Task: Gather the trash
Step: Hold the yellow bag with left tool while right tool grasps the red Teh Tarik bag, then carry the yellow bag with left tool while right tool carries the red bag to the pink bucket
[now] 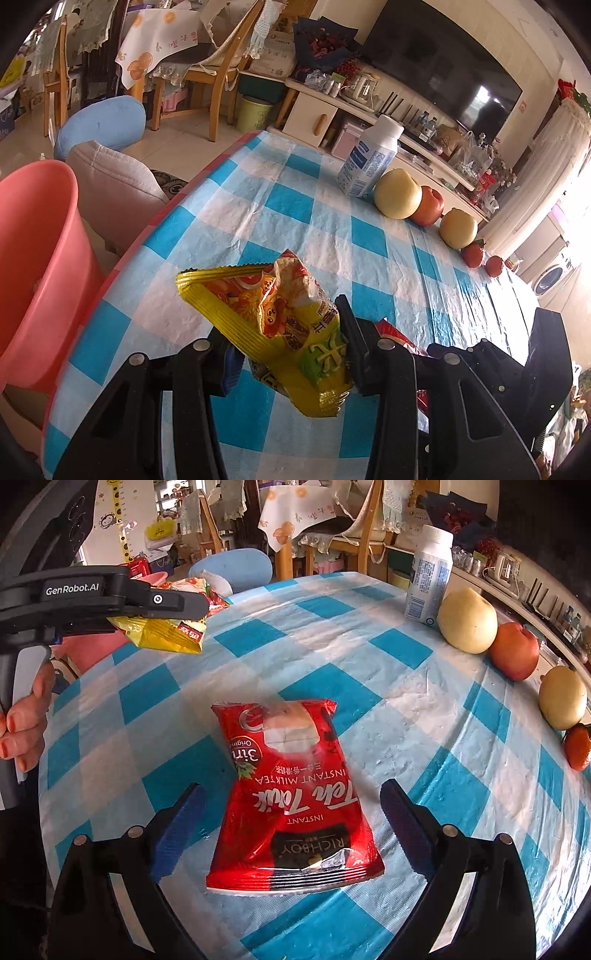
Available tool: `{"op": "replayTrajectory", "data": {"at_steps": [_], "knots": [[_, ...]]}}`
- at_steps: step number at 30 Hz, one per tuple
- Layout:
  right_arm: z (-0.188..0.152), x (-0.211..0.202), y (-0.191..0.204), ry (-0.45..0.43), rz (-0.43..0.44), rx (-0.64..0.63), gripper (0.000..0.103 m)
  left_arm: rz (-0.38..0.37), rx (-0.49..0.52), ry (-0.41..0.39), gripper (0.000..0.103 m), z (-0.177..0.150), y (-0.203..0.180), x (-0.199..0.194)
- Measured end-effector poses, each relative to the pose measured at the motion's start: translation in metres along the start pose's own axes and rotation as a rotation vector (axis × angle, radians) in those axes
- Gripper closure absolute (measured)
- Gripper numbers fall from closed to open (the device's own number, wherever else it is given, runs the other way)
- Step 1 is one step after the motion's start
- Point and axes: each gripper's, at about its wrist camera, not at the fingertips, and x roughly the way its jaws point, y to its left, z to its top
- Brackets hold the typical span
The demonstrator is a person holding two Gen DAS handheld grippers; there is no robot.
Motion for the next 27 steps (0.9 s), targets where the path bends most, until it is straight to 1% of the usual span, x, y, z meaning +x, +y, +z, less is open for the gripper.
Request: {"op": "replayTrajectory", "data": {"at_steps": [3, 5, 7, 8, 9, 10, 17, 22, 24, 27], "knots": [[0.0, -0.001, 0.001, -0.002, -0.009, 0.005, 0.008, -0.001, 0.003, 0.005, 0.057, 0.0, 0.0, 0.0], [-0.001, -0.002, 0.003, -0.007, -0.013, 0.007, 0.012, -0.003, 0.003, 0.007, 0.057, 0.0, 0.0, 0.0], [0.0, -0.003, 0.005, -0.018, -0.013, 0.006, 0.026, -0.003, 0.003, 0.006, 0.057, 0.0, 0.0, 0.0], [0.0, -0.004, 0.006, -0.02, -0.014, 0.006, 0.028, -0.003, 0.001, 0.007, 0.057, 0.0, 0.0, 0.0], [-0.001, -0.005, 0.007, -0.023, -0.015, 0.004, 0.034, -0.004, 0.0, 0.007, 0.057, 0.0, 0.0, 0.0], [-0.001, -0.006, 0.009, -0.025, -0.016, 0.003, 0.036, -0.005, -0.002, 0.007, 0.057, 0.0, 0.0, 0.0], [-0.003, -0.008, 0.016, -0.039, -0.046, 0.006, 0.042, -0.007, -0.001, 0.005, 0.057, 0.0, -0.001, -0.001], [-0.006, -0.012, 0.022, -0.051, -0.108, 0.006, 0.043, -0.013, 0.0, 0.002, 0.057, 0.0, -0.001, -0.003], [-0.008, -0.014, 0.024, -0.058, -0.129, 0.016, 0.052, -0.014, 0.003, -0.001, 0.057, 0.001, -0.002, -0.005], [-0.01, -0.017, 0.024, -0.06, -0.151, 0.04, 0.052, -0.014, 0.008, -0.004, 0.057, 0.001, -0.001, -0.007]]}}
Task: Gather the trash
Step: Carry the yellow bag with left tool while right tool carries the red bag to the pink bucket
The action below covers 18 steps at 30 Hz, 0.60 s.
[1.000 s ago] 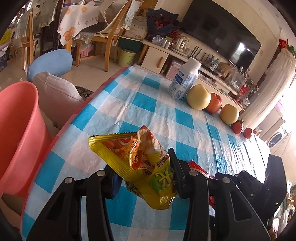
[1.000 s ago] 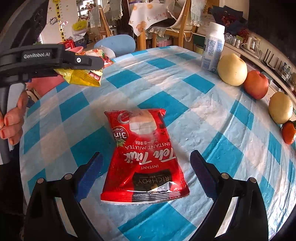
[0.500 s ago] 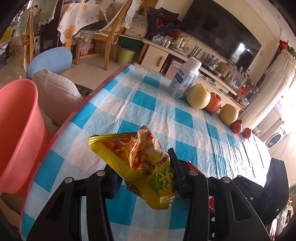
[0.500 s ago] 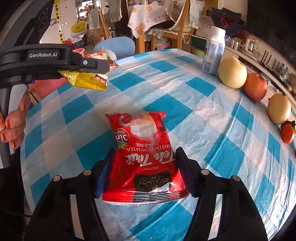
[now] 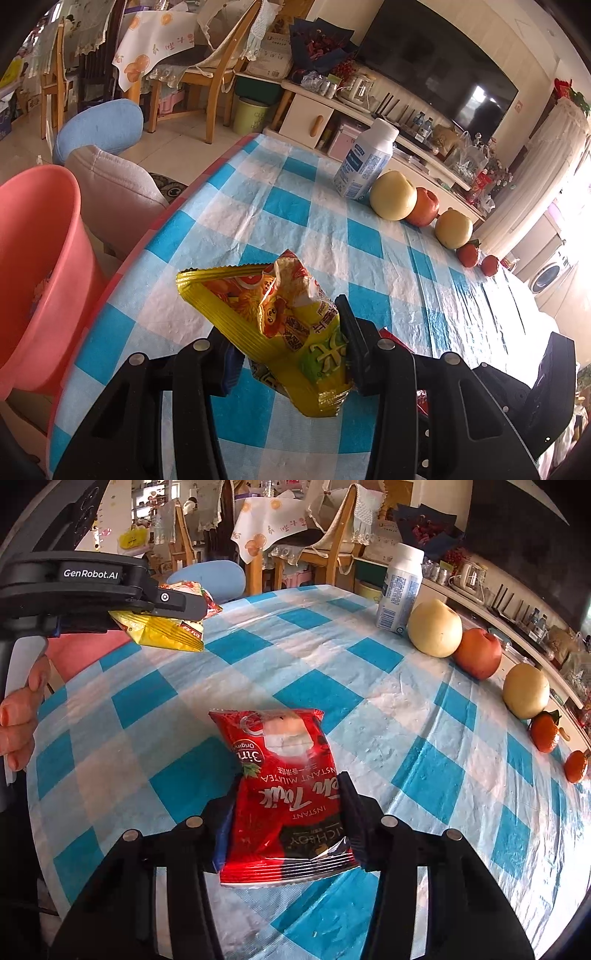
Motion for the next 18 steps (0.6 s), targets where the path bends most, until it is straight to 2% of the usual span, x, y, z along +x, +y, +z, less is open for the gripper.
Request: {"op": "replayTrajectory", "data": {"at_steps": [10, 18], "knots": [[-0.006, -0.007, 0.007, -0.004, -0.042, 0.043, 0.054, 0.012, 0.024, -0.016, 0.057, 0.004, 0.003, -0.008], [-0.009, -0.014, 0.005, -0.011, -0.032, 0.141, 0.054, 0.011, 0.027, -0.044, 0.057, 0.008, 0.009, -0.018]]}}
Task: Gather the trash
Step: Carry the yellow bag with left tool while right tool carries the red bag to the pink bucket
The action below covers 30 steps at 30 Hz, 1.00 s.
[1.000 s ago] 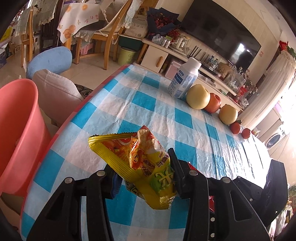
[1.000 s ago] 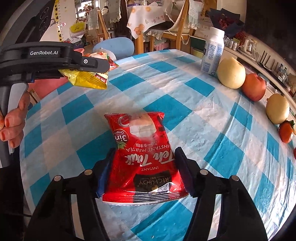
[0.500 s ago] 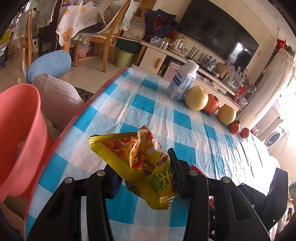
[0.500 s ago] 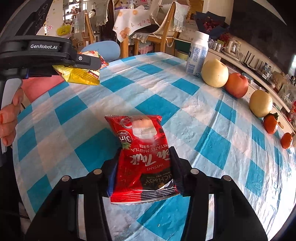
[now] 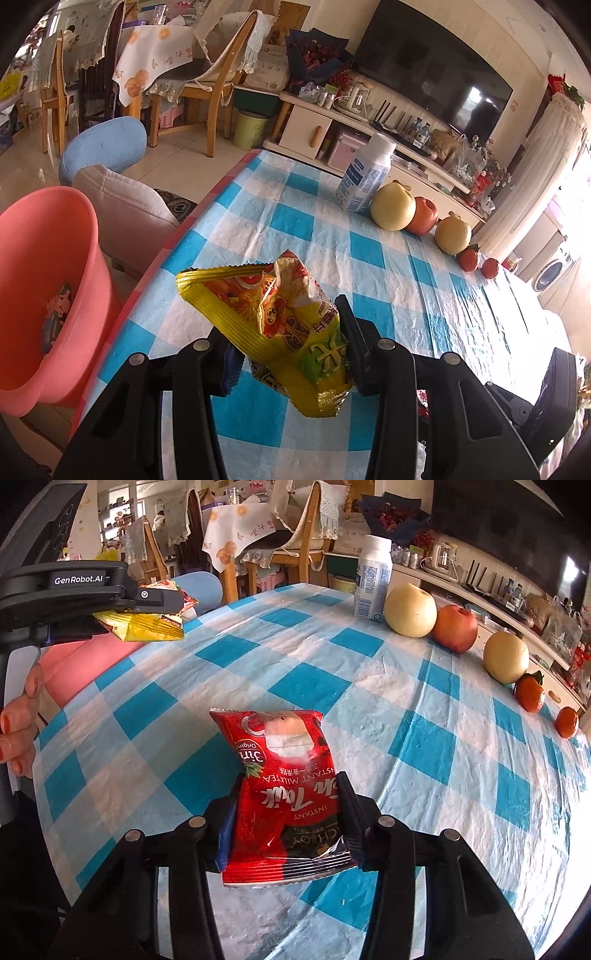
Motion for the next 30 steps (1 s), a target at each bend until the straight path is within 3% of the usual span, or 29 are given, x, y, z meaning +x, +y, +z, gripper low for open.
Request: {"op": "replayTrajectory", "data": {"at_steps": [22, 30], "knots": [[0.026, -0.02, 0.033, -0.041, 0.066, 0.069, 0.054, 0.021, -0.07, -0.113, 0.057, 0.017, 0.039, -0.04], [0.052, -0.02, 0.066, -0.066, 0.118, 0.026, 0.054, 0.106, -0.142, -0.171, 0.057, 0.027, 0.082, -0.063]]}}
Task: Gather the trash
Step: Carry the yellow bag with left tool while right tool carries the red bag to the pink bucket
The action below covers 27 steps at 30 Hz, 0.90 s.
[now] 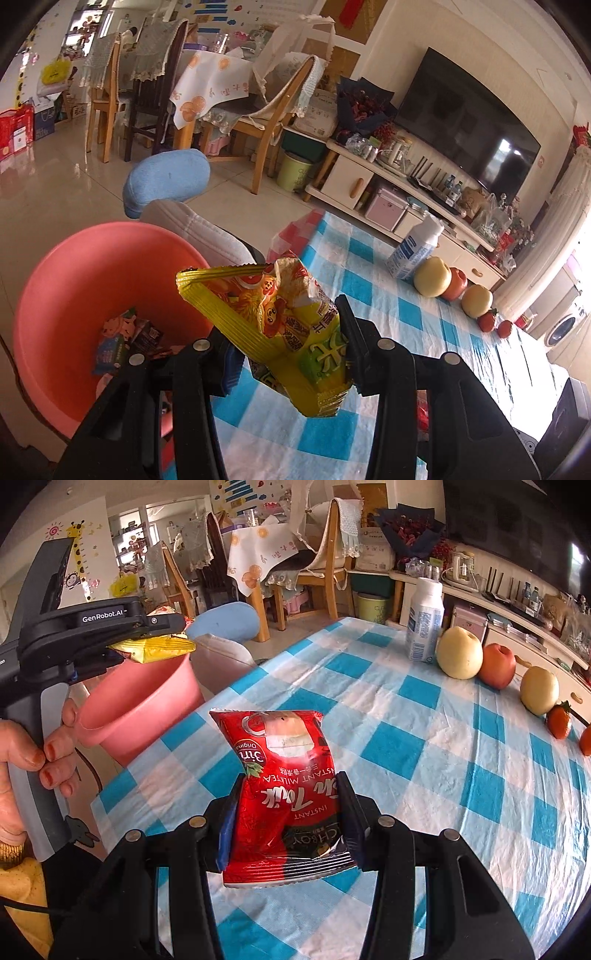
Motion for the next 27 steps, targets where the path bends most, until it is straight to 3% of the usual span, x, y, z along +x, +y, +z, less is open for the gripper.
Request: {"op": "replayTrajectory", "data": {"at_steps": [14, 27], "knots": [[0.05, 0.031, 0.086, -0.013, 0.094, -0.151, 0.054, 0.19, -0.183, -0.069, 0.057, 0.029, 0.097, -0.022], [0.08, 0.081, 0.142, 0.024, 0.122, -0.254, 0.054, 0.239, -0.255, -0.052, 0.057, 0.037, 0.14, -0.017]]}}
